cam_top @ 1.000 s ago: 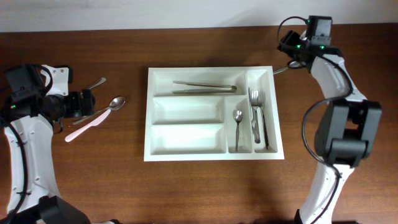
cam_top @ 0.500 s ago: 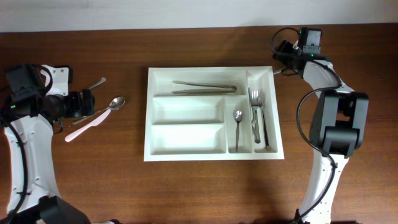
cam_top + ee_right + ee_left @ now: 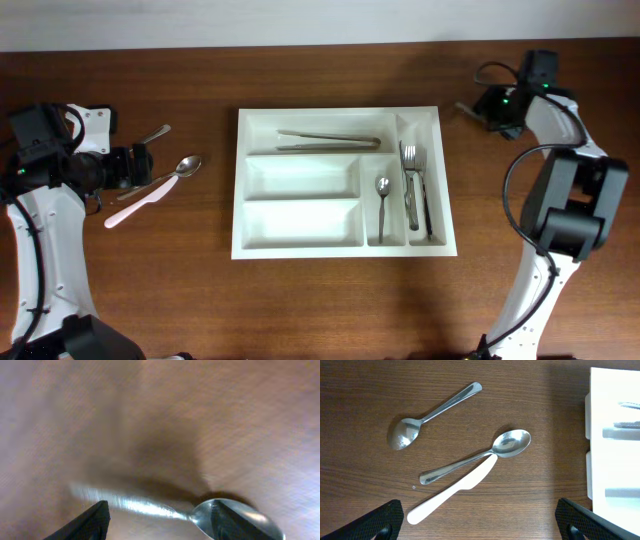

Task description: Pack container

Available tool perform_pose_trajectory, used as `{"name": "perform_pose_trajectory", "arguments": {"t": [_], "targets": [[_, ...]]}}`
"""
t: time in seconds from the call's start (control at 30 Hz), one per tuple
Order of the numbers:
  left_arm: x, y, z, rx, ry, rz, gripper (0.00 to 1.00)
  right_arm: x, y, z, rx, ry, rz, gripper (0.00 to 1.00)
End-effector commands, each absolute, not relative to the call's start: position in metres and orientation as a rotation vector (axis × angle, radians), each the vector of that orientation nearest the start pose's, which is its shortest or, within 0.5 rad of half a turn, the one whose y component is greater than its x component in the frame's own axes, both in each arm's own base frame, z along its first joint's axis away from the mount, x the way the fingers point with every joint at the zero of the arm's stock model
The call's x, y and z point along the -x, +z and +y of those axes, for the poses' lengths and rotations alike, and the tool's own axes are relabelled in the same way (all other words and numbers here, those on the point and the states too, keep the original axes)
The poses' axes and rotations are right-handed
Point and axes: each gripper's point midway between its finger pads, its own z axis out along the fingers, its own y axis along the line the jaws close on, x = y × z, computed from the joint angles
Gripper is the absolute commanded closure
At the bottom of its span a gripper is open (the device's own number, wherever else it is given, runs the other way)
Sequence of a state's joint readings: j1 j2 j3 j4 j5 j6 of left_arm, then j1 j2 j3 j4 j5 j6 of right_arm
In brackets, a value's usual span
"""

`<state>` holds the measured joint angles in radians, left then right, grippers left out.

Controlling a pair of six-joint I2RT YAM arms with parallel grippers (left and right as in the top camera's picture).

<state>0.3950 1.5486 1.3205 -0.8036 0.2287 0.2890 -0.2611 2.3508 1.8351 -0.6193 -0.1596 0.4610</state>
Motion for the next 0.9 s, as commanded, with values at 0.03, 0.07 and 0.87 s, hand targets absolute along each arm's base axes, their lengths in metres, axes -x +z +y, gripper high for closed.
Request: {"name": "perform_pose_trajectory", "arguments": {"t": [0.03,0.07,0.87], "targets": [[-0.38,0.178,0.115,0.036,-0.041,2.545,0.01,-0.502,-0.023,-0.115,-0.943,0.238,2.717,0.34],[-0.38,0.178,0.115,0.037,-0.042,2.545,0.01,-0.497,-0.024,-0.114,-0.942,0.236,2.739,0.34],[-0.379,0.178,0.115,0.037,-0.042,2.546,0.01,-0.457,0.094,-0.118,-0.936,0.121,2.707,0.33]]}}
